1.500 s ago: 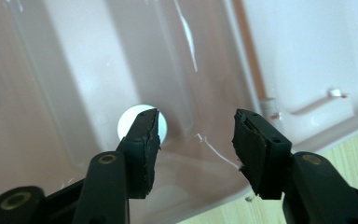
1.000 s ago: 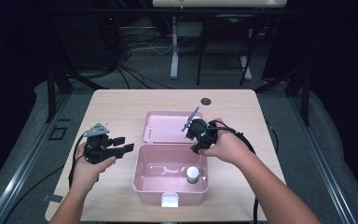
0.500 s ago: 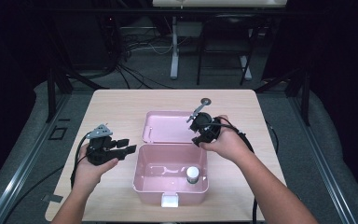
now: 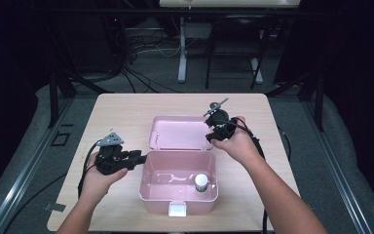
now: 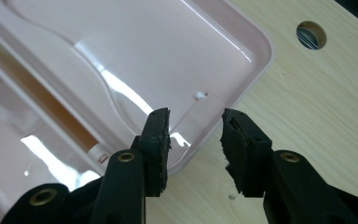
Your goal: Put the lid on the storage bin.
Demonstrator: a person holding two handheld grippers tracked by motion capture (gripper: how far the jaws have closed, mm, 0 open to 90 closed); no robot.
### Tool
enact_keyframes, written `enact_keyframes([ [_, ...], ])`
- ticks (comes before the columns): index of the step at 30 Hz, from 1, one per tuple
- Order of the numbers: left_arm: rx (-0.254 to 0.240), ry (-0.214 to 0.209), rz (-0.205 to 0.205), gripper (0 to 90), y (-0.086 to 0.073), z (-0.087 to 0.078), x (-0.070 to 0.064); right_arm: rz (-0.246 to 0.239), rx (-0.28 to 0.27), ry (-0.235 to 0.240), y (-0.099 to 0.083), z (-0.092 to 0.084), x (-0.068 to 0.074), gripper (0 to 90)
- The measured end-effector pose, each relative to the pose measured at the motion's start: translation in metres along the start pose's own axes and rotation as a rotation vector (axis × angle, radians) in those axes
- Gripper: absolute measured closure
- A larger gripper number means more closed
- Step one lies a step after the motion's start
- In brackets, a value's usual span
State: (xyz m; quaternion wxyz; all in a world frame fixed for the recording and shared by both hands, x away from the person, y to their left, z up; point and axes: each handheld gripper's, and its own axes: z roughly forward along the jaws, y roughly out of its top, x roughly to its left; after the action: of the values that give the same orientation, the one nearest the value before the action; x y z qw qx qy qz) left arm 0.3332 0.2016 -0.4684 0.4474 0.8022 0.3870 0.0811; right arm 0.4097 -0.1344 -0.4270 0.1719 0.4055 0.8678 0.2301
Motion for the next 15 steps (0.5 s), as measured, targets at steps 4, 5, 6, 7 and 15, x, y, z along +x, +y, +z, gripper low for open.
enact_keyframes([
  [4,0.022,-0.004,0.005,67.0,-0.001,0.003,-0.002,0.054,0.003,-0.004,0.001,0.005,-0.01,64.1],
  [5,0.021,-0.002,0.005,67.8,-0.001,0.004,-0.002,0.071,-0.001,-0.003,0.001,0.006,-0.011,64.4],
  [6,0.021,-0.002,0.005,68.5,-0.001,0.004,-0.002,0.071,-0.001,-0.003,0.001,0.006,-0.011,64.4],
  [7,0.026,-0.003,0.013,69.4,-0.001,0.004,-0.003,0.095,-0.009,-0.001,0.001,0.009,-0.014,65.5],
  [15,0.035,0.001,0.021,73.2,-0.001,0.005,-0.003,0.145,-0.013,0.0,0.003,0.017,-0.021,69.4],
])
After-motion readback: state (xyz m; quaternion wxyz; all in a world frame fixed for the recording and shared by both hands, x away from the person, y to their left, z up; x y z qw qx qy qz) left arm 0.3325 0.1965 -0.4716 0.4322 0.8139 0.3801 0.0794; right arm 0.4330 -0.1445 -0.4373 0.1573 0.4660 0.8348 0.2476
